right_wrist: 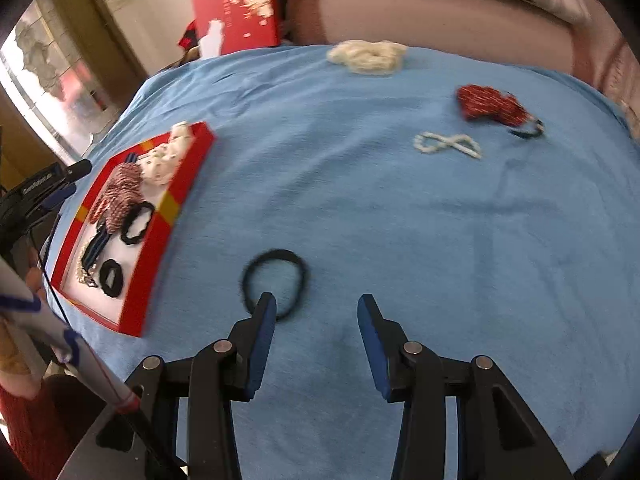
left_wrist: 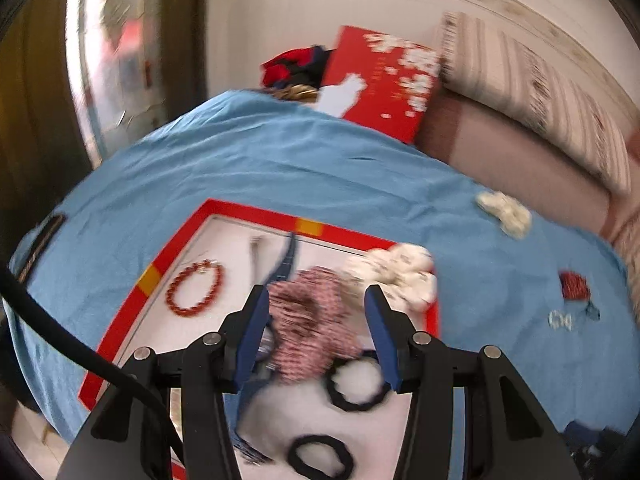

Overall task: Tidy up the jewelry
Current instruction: 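Withdraw both grippers from the tray back toward the jewelry, then grasp the pale bead bracelet with the left gripper while the right grasps the black cord lanyard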

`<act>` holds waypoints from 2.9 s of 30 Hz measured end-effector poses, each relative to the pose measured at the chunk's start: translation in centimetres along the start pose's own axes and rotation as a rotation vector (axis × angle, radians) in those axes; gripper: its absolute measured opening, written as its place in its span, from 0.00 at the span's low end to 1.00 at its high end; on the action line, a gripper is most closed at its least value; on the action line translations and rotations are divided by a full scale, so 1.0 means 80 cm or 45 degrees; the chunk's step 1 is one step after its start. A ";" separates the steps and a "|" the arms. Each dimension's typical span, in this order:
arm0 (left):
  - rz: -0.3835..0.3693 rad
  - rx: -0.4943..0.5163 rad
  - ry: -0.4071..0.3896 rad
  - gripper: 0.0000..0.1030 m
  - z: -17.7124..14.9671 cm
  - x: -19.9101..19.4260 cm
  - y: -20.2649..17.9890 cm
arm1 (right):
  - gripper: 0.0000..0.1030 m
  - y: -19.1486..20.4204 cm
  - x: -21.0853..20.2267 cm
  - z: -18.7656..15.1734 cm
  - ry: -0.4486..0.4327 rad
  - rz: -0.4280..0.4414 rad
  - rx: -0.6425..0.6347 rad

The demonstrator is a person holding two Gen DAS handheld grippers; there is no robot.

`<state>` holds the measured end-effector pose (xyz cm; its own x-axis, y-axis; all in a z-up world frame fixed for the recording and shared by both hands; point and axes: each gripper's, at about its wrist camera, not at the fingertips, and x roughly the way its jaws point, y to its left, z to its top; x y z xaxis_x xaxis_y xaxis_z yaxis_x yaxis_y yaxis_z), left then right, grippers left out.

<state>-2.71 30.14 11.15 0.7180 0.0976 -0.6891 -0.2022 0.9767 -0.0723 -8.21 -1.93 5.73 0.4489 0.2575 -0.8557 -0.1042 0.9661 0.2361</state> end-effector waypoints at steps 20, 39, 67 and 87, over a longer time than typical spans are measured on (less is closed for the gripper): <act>-0.118 0.337 0.030 0.48 -0.057 -0.022 -0.125 | 0.45 -0.075 -0.024 -0.022 -0.077 -0.034 0.146; -0.090 0.428 0.150 0.49 -0.087 0.018 -0.175 | 0.45 -0.154 -0.020 0.044 -0.175 -0.075 0.133; -0.534 0.551 0.441 0.54 -0.058 0.159 -0.426 | 0.60 -0.293 0.071 0.179 -0.201 -0.068 0.385; -0.499 0.530 0.236 0.05 -0.050 0.050 -0.359 | 0.05 -0.217 0.002 0.156 -0.300 -0.111 0.150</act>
<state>3.31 1.70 7.58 0.5507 -0.2831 -0.7852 0.3588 0.9297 -0.0835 4.74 -18.87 7.23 0.6470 0.1490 -0.7478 0.0418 0.9723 0.2299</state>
